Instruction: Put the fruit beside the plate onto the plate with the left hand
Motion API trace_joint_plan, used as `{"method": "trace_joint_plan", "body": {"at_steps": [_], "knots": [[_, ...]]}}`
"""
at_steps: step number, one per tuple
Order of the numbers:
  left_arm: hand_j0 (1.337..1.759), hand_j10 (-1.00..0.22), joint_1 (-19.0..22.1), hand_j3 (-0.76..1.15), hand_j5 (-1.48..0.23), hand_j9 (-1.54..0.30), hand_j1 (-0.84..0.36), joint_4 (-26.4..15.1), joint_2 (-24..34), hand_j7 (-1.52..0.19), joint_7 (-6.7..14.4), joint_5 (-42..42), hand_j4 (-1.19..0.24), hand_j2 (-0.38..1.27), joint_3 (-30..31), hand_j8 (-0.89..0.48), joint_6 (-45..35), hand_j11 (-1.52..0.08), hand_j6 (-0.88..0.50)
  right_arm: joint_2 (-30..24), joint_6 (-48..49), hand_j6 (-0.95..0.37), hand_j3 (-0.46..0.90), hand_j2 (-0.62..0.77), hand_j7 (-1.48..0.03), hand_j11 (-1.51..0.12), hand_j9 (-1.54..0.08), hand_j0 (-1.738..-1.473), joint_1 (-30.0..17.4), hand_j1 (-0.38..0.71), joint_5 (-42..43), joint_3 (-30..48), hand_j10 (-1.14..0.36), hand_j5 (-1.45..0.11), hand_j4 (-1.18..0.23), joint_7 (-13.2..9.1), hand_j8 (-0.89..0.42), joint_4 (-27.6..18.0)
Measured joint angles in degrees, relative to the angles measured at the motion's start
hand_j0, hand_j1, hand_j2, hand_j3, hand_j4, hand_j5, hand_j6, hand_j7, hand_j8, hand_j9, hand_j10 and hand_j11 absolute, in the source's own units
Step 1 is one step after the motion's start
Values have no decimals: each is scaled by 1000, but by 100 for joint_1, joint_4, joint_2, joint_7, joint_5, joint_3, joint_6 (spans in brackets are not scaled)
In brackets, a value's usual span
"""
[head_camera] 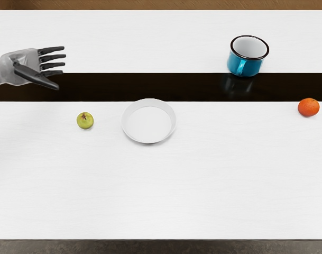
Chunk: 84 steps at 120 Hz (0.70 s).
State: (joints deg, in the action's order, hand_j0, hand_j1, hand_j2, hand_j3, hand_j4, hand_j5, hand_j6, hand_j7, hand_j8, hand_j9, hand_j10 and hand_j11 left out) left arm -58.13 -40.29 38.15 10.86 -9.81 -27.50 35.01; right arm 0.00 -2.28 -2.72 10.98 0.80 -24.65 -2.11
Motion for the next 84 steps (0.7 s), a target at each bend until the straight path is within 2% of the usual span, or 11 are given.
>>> {"method": "trace_joint_plan", "body": {"at_steps": [26, 34, 40, 58, 76, 84], "knots": [[1658, -13, 36, 0, -18, -17, 334, -4, -1, -17, -3, -3, -14, 4, 41, -13, 0, -17, -13, 0, 0, -2, 0, 1, 0, 0, 0, -1658, 0, -349, 0, 0, -1, 0, -1, 10, -1, 0], [1658, -13, 31, 0, -18, -18, 333, -4, -8, -18, -97, -104, -14, 4, 42, -13, 0, -18, -13, 0, 0, -2, 0, 1, 0, 0, 0, -1658, 0, -349, 0, -3, -1, 0, -1, 12, -1, 0], [1658, -13, 16, 0, -18, -18, 333, -4, -6, -18, -370, -335, -14, 4, 44, -13, 0, -18, -14, 0, 0, -2, 0, 1, 0, 0, 0, -1658, 0, -349, 0, -5, -1, 0, -1, 12, -1, 0], [1658, -14, 34, 0, -18, -18, 333, -5, -95, -18, -1400, -1236, -15, 4, 49, -14, -1, -18, -14, 0, 0, -2, 0, 1, 0, 0, 0, -1658, 4, -349, 0, -8, -1, 0, -1, 13, -1, 0], [1658, -14, 56, 0, -19, -18, 333, -10, -89, -19, -2124, -1633, -15, 5, 50, -15, -2, -18, -15, 0, 0, -2, 0, 1, 0, 0, 0, -1658, 8, -349, 0, -9, -1, 0, -1, 13, -1, 0], [1658, -15, 71, 0, -19, -19, 333, -8, -79, -19, -2554, -1827, -15, 5, 56, -15, -2, -18, -15, 0, 0, -2, 0, 1, 0, 0, 0, -1658, 8, -349, 0, -9, -1, 0, -1, 13, -1, 0]]}}
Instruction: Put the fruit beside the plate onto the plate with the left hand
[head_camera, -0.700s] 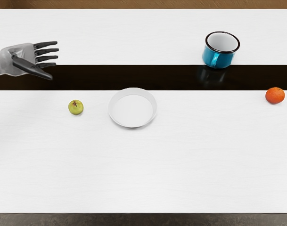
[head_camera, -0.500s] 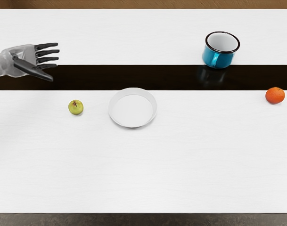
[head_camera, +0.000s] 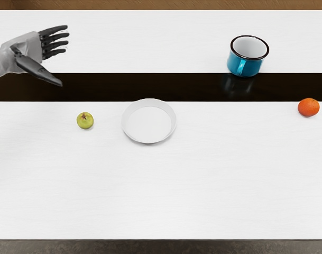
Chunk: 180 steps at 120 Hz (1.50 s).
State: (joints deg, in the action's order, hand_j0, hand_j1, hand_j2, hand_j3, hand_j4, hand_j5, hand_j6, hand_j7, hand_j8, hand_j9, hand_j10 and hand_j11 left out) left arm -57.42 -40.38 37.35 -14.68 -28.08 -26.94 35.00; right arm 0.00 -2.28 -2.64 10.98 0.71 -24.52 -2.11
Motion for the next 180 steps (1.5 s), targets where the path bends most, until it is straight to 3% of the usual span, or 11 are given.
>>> {"method": "trace_joint_plan", "body": {"at_steps": [12, 28, 43, 53, 82, 180], "knots": [[1658, -15, -5, 0, -19, -19, 334, 0, -12, -19, -662, -222, -15, 5, 168, -15, -1, -19, -16, 0, 0, -2, 0, 1, 0, 0, 0, -1658, 0, -349, 0, 0, -1, 0, -1, 0, -1, 0], [1658, -15, 82, 0, -19, -19, 334, -4, -43, -19, -1254, -399, -16, 6, 352, -16, -1, -19, -16, 0, 0, -2, 0, 1, 0, 0, 0, -1658, 1, -349, 0, 0, -1, 0, -1, 0, -1, 0], [1658, -15, 135, 0, -19, -19, 334, -9, -44, -19, -1722, -622, -16, 6, 465, -16, -2, -19, -17, 0, -3, -2, 0, 1, 0, 0, 0, -1658, 1, -349, 0, 0, -1, 0, -1, 0, -1, 1], [1658, -16, 149, 0, -19, -19, 334, -21, -53, -19, -1893, -721, -16, 6, 586, -16, -2, -19, -17, 0, -5, -2, 0, 1, 0, 0, 0, -1658, 1, -349, 0, 0, -1, 0, -1, 0, -1, 2], [1658, -16, 351, 0, -19, -19, 334, -25, -236, -19, -2019, -743, -17, 7, 778, -17, -3, -19, -17, 0, -4, -2, 0, 1, 0, 0, 0, -1658, 1, -349, 0, -3, -1, 0, -1, 0, -1, 0], [1658, -16, 992, 0, -20, -20, 333, 463, -796, -20, -2032, -251, -17, 6, 792, -17, -2, -20, -17, 0, -5, -1, 0, 1, 0, 0, 0, -1658, 38, -349, 0, 7, -1, 0, -1, 0, -1, 0]]}}
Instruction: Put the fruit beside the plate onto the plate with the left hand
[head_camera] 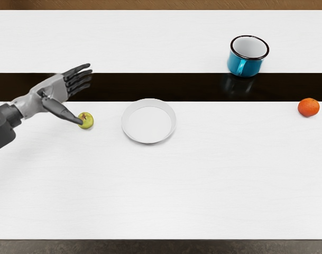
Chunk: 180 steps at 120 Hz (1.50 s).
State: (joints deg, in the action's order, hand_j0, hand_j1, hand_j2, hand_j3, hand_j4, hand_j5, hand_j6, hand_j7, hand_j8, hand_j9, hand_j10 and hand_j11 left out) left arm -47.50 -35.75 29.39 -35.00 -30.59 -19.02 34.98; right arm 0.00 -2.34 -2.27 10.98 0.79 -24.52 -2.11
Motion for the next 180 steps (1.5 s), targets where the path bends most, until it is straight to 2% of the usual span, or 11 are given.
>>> {"method": "trace_joint_plan", "body": {"at_steps": [48, 71, 96, 142, 159, 180], "knots": [[1658, -28, 258, 0, -35, -35, 319, 32, -175, -35, 0, 0, -29, 9, 18, -28, -4, -35, -29, 0, 5, -1, 0, 1, 0, 0, 0, -1658, 40, -349, -4, 7, -1, 0, -1, 0, -1, 0], [1658, -30, 329, 0, -38, -38, 316, 51, -217, -38, 0, 1, -31, 9, 36, -31, -299, -38, -31, 0, 5, -1, 0, 1, 0, 0, 0, -1658, 42, -349, -7, 14, -1, 0, -1, 0, -1, 0], [1658, -31, 262, 0, -39, -39, 316, 536, -504, -39, 0, 54, -31, 9, -17, -31, -526, -38, -32, 0, 5, -1, 0, 1, 0, 0, 0, -1658, 42, -349, -9, 18, -1, 0, -1, 0, -1, 0], [1658, -22, 268, 0, -28, -28, 326, 734, -630, -28, 0, 84, -23, 8, -24, -23, -664, -28, -23, 0, 5, -1, 0, 1, 0, 0, 0, -1658, 42, -349, -9, 19, -1, 0, -1, 0, -1, 0], [1658, -21, 261, 0, -26, -26, 328, 1114, -957, -26, 0, 131, -21, 7, -21, -21, -674, -25, -22, 0, 5, -1, 0, 1, 0, 0, 0, -1658, 42, -349, -9, 19, -1, 0, -1, 0, -1, 0], [1658, -20, 276, 0, -25, -25, 328, 1342, -978, -25, 0, 168, -21, 7, -15, -21, -838, -25, -21, 0, 5, -1, 0, 1, 0, 0, 0, -1658, 42, -349, -9, 19, -1, 0, -1, 0, -1, 0]]}}
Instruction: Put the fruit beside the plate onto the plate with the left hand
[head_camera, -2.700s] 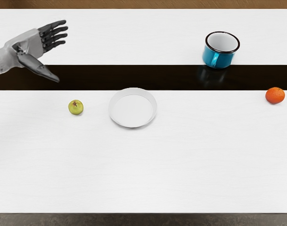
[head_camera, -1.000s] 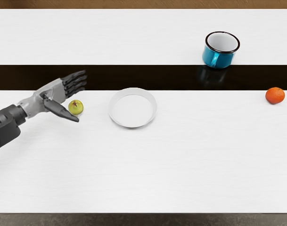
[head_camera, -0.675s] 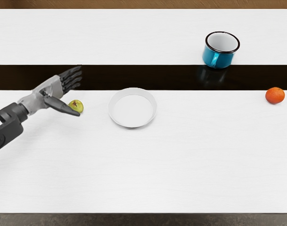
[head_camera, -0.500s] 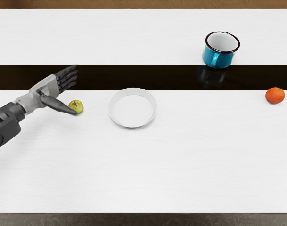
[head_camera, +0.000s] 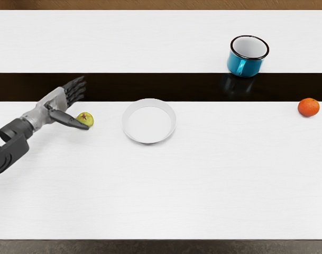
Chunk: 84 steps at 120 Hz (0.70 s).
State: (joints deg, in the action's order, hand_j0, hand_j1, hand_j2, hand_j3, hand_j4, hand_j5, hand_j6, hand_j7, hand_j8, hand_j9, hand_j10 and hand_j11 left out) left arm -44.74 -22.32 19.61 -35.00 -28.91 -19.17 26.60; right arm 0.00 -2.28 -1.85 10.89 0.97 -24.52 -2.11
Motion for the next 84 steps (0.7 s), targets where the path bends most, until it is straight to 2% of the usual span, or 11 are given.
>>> {"method": "trace_joint_plan", "body": {"at_steps": [61, 84], "knots": [[1658, -33, 27, 0, -42, -42, 312, 52, -197, -42, 0, 1, -34, 9, 124, -34, -523, -42, -34, 0, 0, -1, 0, 1, 0, 0, 0, -1658, 0, -349, 0, 0, -1, 0, -1, 0, -1, 0], [1658, -99, 16, 0, -128, -128, 233, 53, -203, -128, 0, -22, -100, 23, 270, -100, -600, -128, -100, 0, 0, -1, 0, 1, 0, 0, 0, -1658, 0, -349, 0, 0, -1, 0, -1, 0, -1, 0]]}}
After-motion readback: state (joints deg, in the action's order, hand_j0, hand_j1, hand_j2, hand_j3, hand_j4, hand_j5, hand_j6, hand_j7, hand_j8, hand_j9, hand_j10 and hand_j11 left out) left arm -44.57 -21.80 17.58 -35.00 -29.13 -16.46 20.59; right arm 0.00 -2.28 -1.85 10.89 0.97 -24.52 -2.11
